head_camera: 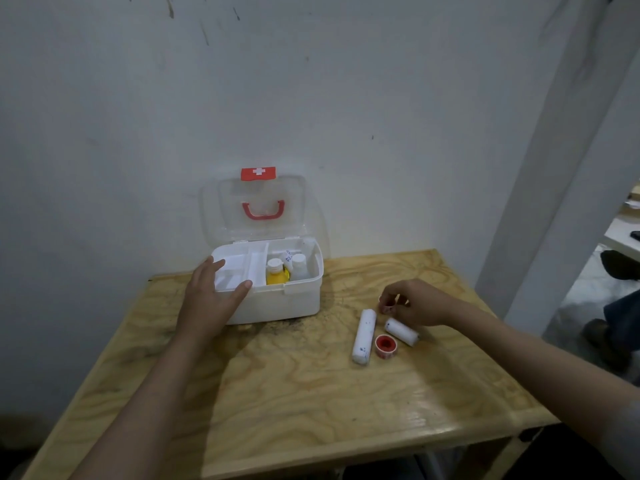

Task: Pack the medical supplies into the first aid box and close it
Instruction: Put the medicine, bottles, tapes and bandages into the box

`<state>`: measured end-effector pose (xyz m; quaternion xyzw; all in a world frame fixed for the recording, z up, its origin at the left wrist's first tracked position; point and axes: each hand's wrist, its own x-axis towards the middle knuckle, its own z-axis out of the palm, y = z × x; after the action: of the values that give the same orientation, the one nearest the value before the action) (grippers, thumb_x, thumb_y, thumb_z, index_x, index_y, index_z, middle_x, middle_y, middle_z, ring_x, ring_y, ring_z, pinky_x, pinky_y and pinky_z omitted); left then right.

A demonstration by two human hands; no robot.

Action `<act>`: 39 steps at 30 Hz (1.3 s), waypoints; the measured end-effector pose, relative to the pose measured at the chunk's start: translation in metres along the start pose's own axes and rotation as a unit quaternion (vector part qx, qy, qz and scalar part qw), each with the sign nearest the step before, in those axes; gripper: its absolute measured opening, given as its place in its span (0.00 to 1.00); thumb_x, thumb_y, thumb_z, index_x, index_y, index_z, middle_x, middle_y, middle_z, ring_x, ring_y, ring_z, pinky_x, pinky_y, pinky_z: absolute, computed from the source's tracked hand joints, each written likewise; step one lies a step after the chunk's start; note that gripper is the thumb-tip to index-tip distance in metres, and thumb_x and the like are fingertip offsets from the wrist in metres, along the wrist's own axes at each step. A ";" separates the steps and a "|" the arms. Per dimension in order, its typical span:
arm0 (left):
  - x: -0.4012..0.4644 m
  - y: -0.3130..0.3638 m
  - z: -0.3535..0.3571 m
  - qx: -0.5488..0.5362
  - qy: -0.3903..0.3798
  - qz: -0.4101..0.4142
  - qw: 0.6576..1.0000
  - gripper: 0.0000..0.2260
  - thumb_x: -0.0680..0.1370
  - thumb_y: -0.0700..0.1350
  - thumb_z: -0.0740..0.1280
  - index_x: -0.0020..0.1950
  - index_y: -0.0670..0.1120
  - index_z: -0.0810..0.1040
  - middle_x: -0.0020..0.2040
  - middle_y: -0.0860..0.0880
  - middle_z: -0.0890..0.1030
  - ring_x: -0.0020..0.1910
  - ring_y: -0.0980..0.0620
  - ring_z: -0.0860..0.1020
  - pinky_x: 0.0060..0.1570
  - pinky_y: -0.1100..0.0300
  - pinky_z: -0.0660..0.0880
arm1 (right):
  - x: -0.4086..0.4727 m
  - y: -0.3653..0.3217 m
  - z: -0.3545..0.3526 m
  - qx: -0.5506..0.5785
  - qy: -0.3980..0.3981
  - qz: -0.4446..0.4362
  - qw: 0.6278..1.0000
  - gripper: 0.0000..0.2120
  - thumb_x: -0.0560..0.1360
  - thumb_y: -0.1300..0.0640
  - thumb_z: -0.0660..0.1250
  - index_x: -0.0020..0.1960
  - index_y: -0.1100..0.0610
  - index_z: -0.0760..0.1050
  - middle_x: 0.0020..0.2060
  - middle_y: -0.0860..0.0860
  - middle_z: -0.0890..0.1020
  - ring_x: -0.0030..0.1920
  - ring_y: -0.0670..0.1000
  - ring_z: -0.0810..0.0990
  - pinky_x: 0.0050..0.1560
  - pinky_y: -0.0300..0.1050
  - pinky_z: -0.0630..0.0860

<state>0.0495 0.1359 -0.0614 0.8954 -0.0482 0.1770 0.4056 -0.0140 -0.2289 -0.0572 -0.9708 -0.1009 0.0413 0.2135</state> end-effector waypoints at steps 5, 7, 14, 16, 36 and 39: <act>0.000 0.001 -0.001 -0.002 0.004 0.008 1.000 0.29 0.72 0.56 0.71 0.70 0.47 0.68 0.75 0.47 0.63 0.73 0.46 0.63 0.68 0.49 0.63 | -0.013 -0.011 -0.012 0.072 0.056 -0.013 0.996 0.04 0.73 0.58 0.68 0.46 0.51 0.79 0.47 0.45 0.83 0.47 0.42 0.80 0.51 0.42 0.79; 0.001 0.000 -0.001 -0.005 0.005 0.010 1.000 0.29 0.72 0.56 0.71 0.70 0.48 0.68 0.75 0.47 0.63 0.73 0.47 0.62 0.68 0.50 0.63 | -0.029 -0.023 -0.017 0.102 0.061 -0.023 0.993 0.05 0.73 0.60 0.68 0.47 0.52 0.79 0.48 0.45 0.84 0.47 0.42 0.81 0.50 0.39 0.79; 0.001 -0.003 0.000 -0.005 0.005 0.016 1.000 0.29 0.72 0.55 0.71 0.70 0.48 0.68 0.75 0.47 0.63 0.73 0.47 0.63 0.67 0.49 0.63 | -0.078 -0.047 0.004 -0.061 0.040 0.011 0.997 0.08 0.71 0.56 0.67 0.50 0.48 0.78 0.42 0.44 0.79 0.40 0.42 0.77 0.37 0.31 0.73; 0.000 -0.003 0.001 -0.008 0.007 0.018 1.000 0.29 0.72 0.55 0.71 0.70 0.47 0.68 0.75 0.46 0.64 0.73 0.46 0.63 0.67 0.50 0.63 | -0.080 -0.049 0.016 -0.105 0.052 0.030 0.993 0.10 0.72 0.54 0.67 0.53 0.46 0.77 0.44 0.46 0.78 0.41 0.46 0.76 0.39 0.41 0.76; 0.002 -0.009 0.004 -0.012 0.006 0.021 1.000 0.29 0.72 0.56 0.71 0.70 0.48 0.68 0.75 0.47 0.63 0.73 0.46 0.63 0.69 0.48 0.64 | -0.070 -0.063 0.035 -0.216 0.069 -0.003 0.974 0.13 0.76 0.46 0.61 0.56 0.49 0.78 0.48 0.50 0.78 0.49 0.51 0.76 0.27 0.38 0.56; 0.003 -0.011 0.004 -0.017 0.005 0.023 1.000 0.30 0.72 0.56 0.71 0.70 0.48 0.68 0.75 0.47 0.64 0.73 0.47 0.63 0.69 0.48 0.64 | -0.070 -0.064 0.033 -0.200 0.071 -0.001 0.977 0.13 0.75 0.45 0.62 0.55 0.48 0.78 0.47 0.49 0.78 0.48 0.51 0.77 0.27 0.38 0.57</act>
<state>0.0554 0.1403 -0.0702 0.8863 -0.0700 0.1902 0.4164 -0.0975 -0.1733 -0.0569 -0.9942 -0.0931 -0.0489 0.0212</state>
